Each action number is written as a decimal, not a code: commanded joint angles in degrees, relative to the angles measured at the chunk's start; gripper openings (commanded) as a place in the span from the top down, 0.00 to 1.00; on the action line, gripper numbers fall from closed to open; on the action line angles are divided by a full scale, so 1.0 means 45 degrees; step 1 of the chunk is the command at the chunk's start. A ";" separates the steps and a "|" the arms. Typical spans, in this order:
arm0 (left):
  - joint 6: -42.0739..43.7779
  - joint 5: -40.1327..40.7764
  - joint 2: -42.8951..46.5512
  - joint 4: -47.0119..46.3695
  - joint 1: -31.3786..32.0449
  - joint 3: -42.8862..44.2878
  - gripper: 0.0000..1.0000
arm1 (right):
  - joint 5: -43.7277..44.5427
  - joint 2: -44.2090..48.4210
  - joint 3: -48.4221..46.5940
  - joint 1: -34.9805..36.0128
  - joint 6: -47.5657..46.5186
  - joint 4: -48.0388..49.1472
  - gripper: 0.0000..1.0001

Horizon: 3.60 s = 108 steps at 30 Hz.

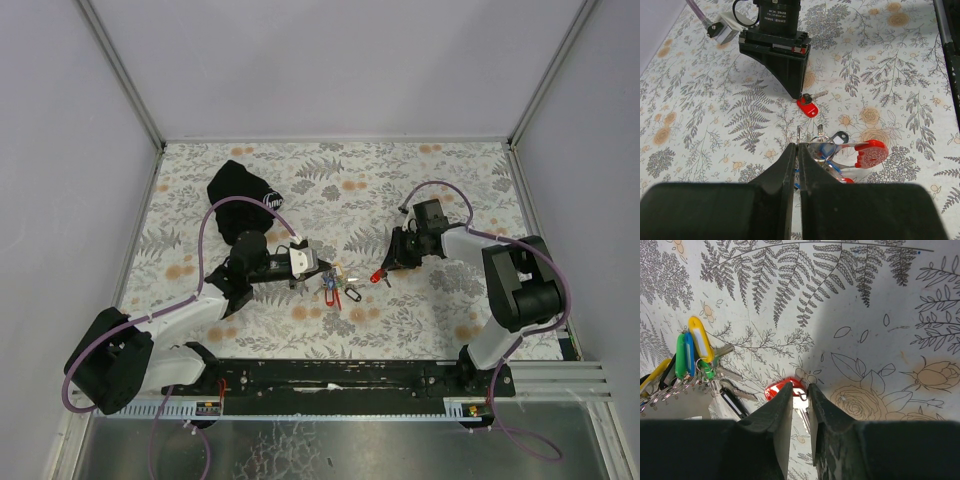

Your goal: Put the keys on the keyring

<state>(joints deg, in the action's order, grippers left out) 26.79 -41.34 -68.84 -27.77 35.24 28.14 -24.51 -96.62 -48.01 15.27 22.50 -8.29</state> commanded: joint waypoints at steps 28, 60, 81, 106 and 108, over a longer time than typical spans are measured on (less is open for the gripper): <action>0.0013 -0.0118 -0.0121 -0.0551 -0.0058 0.0353 1.00 | -0.0013 0.1818 0.0315 0.0355 -0.1430 0.0720 1.00; 0.0054 -0.0764 0.0600 -0.0984 -0.0058 -0.0060 1.00 | -0.6200 0.8087 0.3928 0.2128 -0.8153 0.8385 1.00; 0.0837 -0.2747 -0.0134 0.0289 -0.0058 0.0603 1.00 | -0.5237 0.8307 0.3306 0.4301 -1.0575 0.5346 1.00; 0.0950 -0.2932 -0.0252 0.0662 -0.0055 0.0783 1.00 | -0.3519 0.7880 0.3364 0.5571 -1.1220 0.5371 1.00; 0.0949 -0.2925 -0.0267 0.0687 -0.0057 0.0788 1.00 | -0.3414 0.8010 0.3410 0.5572 -1.1221 0.5345 1.00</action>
<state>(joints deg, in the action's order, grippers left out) 30.30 -53.60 -69.76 -23.55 35.22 29.89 -41.52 -61.71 -31.64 39.77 -26.98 15.07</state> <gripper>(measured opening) 0.010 0.011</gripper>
